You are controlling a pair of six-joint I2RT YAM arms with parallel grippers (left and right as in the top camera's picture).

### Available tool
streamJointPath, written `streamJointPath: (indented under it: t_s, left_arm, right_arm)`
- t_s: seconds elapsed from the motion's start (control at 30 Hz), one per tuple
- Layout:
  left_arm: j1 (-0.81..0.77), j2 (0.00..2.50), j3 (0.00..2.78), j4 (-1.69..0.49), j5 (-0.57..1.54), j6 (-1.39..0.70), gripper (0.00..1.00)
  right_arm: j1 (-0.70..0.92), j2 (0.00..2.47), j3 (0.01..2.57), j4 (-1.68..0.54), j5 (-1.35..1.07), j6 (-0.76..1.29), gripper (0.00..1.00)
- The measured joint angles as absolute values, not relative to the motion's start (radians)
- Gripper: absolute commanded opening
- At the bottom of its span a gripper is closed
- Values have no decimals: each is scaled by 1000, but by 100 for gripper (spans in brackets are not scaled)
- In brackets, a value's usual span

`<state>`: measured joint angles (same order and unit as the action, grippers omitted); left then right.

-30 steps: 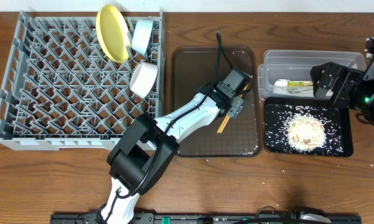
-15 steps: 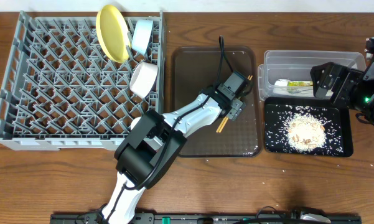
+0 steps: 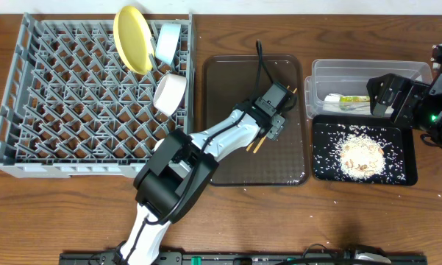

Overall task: Sort waste into correct bins and load items into the dishwasher
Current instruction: 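Lower and align the left gripper over one chopstick, then close the left gripper on one chopstick and lift it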

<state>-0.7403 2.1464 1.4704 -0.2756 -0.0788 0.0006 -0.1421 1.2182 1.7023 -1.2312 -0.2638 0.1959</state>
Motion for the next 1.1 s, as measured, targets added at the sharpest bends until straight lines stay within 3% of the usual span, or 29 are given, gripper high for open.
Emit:
streamJointPath:
  t_s: [1.1]
  left_arm:
    - [-659,2127,1470,-245,-25,32,73]
  right_arm:
    - [-142,1218,1702,-1231,-264,196,99]
